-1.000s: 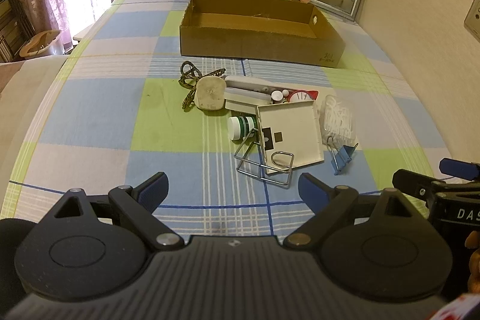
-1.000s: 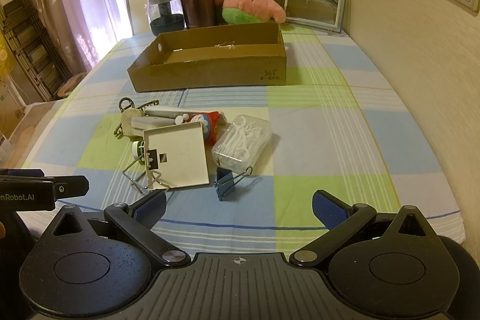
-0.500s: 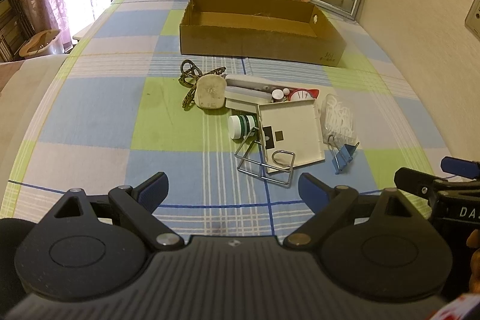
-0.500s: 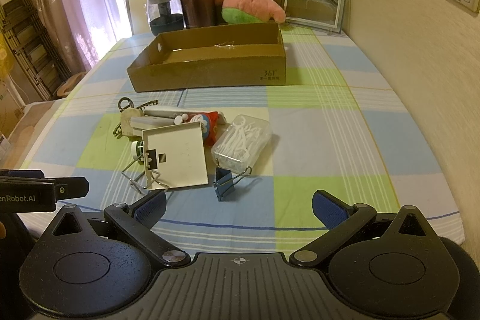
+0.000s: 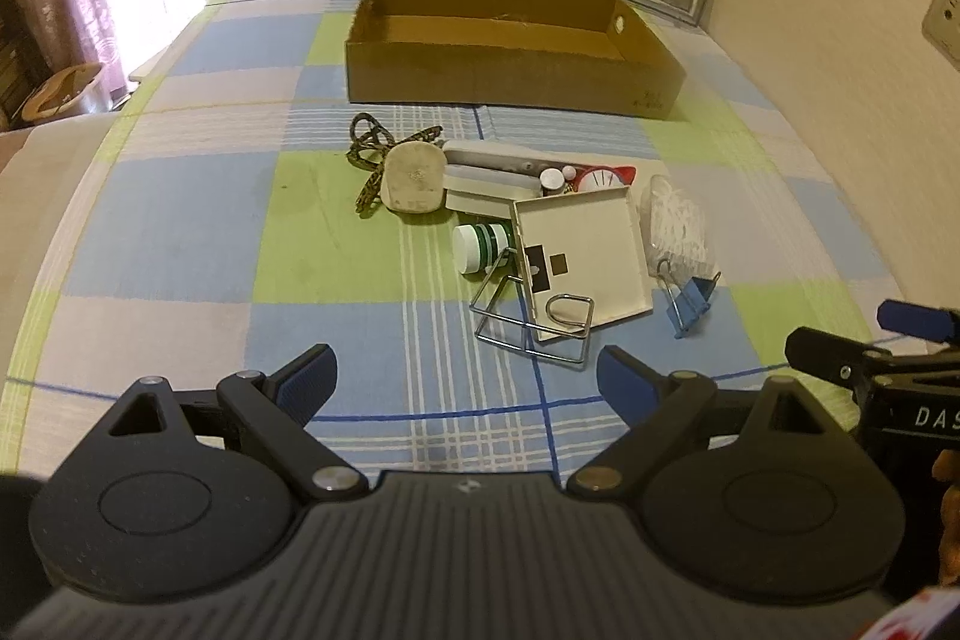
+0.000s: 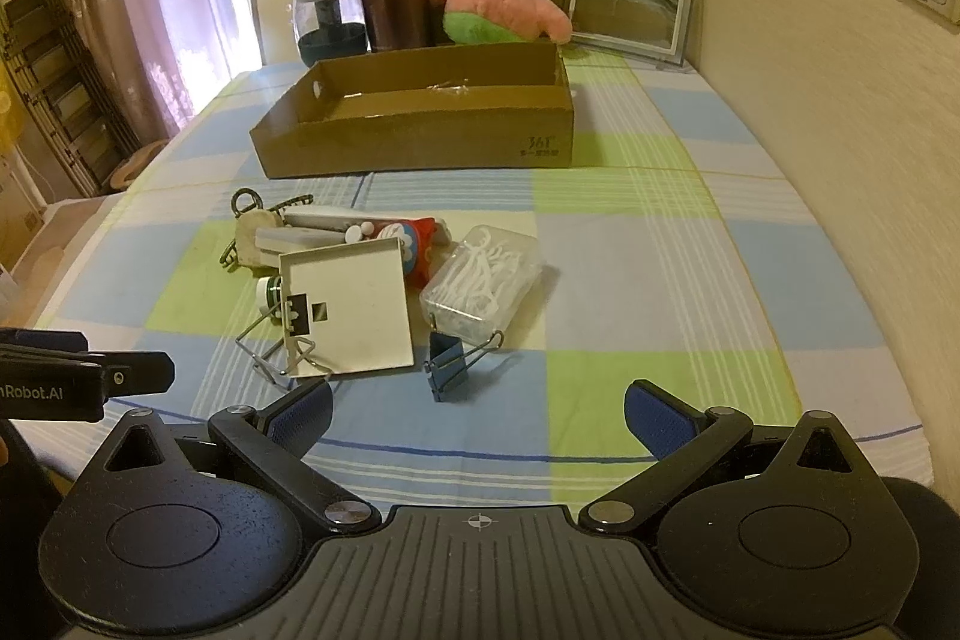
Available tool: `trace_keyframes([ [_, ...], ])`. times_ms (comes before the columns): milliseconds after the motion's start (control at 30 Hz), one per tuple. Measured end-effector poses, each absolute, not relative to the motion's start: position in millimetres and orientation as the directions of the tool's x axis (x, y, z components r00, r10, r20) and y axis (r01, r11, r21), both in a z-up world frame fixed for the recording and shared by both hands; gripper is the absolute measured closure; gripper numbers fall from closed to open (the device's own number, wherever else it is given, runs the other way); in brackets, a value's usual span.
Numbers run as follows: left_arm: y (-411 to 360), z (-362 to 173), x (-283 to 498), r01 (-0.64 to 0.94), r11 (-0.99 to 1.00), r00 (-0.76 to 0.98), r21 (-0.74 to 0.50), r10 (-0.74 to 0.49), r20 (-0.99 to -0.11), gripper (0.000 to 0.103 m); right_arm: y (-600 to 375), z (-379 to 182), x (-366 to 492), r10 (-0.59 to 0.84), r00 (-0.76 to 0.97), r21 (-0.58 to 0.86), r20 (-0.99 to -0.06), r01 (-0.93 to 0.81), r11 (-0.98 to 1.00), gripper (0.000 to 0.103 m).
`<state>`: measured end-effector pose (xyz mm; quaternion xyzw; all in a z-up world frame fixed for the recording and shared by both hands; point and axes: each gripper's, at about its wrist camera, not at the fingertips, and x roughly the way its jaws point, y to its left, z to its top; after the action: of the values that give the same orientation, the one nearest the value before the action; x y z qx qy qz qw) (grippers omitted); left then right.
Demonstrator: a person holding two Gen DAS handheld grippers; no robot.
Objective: Organize rigid objects
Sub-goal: 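Move the left tool to the chrome wire stand while the right tool approaches the blue binder clip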
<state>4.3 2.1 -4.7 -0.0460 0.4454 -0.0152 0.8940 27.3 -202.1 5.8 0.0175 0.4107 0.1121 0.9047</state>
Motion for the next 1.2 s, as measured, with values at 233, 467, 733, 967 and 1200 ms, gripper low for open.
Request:
trace_keyframes([
  [233, 3, -16, 18, 0.085, 0.993, 0.600, -0.085, -0.119, -0.791, 0.005, -194, -11, 36, 0.212, 0.641, 0.112, -0.737, -0.193, 0.975, 0.002],
  [467, 2, -34, 35, 0.144, 0.986, 0.580, -0.088, -0.156, -0.800, 0.002, -191, -27, 49, 0.197, 0.650, 0.104, -0.734, -0.179, 0.978, 0.003],
  [733, -6, -55, 59, 0.248, 0.964, 0.544, -0.093, -0.218, -0.810, 0.002, -192, -40, 63, 0.190, 0.638, 0.109, -0.746, -0.165, 0.980, 0.015],
  [967, -17, -70, 74, 0.310, 0.944, 0.524, -0.112, -0.269, -0.808, 0.002, -192, -52, 69, 0.193, 0.615, 0.117, -0.765, -0.163, 0.980, 0.023],
  [1200, -14, -82, 89, 0.313, 0.934, 0.495, -0.174, -0.317, -0.809, 0.010, -192, -58, 74, 0.193, 0.606, 0.125, -0.772, -0.153, 0.980, 0.025],
])
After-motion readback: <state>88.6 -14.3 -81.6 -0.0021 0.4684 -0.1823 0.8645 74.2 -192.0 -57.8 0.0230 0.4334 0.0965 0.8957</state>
